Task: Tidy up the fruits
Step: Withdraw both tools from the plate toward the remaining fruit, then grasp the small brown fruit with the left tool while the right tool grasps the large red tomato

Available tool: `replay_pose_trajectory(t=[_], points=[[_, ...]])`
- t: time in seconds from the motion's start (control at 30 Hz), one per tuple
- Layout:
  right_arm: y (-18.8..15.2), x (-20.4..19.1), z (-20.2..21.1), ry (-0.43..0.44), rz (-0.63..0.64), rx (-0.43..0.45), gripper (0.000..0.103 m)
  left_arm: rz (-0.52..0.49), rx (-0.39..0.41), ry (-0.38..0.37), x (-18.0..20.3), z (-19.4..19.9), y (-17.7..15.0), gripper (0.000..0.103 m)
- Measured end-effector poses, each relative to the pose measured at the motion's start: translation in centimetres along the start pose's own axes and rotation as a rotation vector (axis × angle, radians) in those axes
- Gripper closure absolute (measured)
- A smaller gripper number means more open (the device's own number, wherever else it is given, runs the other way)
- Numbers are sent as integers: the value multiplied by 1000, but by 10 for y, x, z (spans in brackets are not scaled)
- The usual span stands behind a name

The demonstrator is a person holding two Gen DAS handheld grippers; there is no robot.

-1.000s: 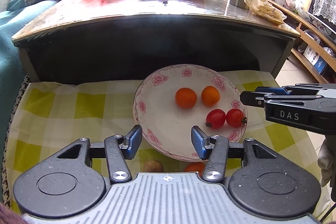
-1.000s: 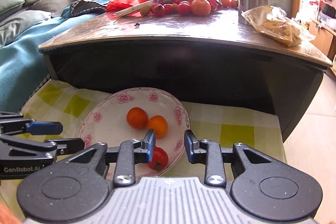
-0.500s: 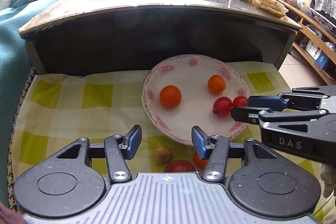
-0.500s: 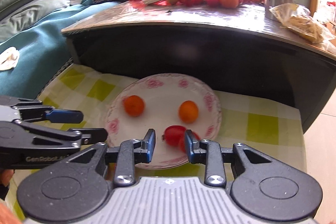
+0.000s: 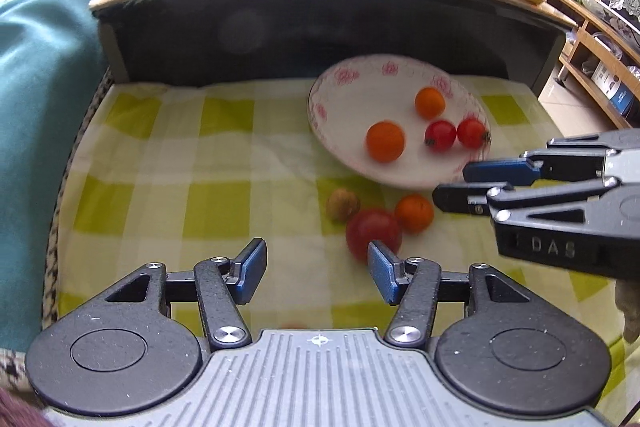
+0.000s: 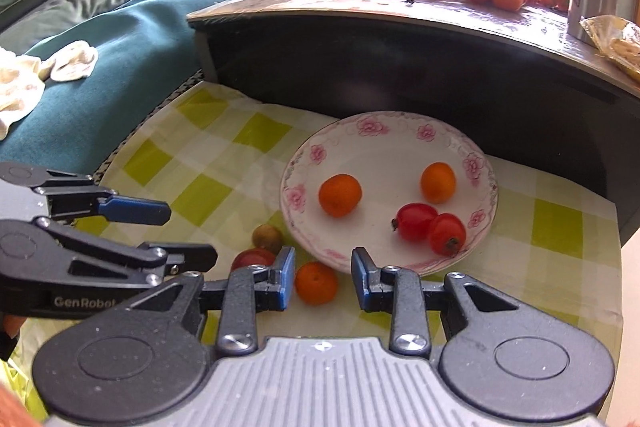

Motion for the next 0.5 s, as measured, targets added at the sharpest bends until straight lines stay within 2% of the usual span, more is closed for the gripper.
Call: replay_pose_trajectory(t=[0.23, 0.4, 0.5], points=[[-8, -17, -5, 28, 40, -32, 69, -29, -67, 32, -7, -10, -34, 39], [-12, -21, -12, 37, 48, -51, 68, -35, -85, 32, -10, -20, -43, 39], [-14, -22, -17, 52, 37, -61, 66, -42, -74, 30, -10, -23, -45, 44]])
Point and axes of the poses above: each gripper's, at about its wrist camera, not at the fingertips, and z roughly against the way its jaws point, x to its right, y to its top, the point moved 4 cm from there along -z, roughly the way its jaws point, and after that the axes turned 4 degrees about z, right-handed, at the moved point
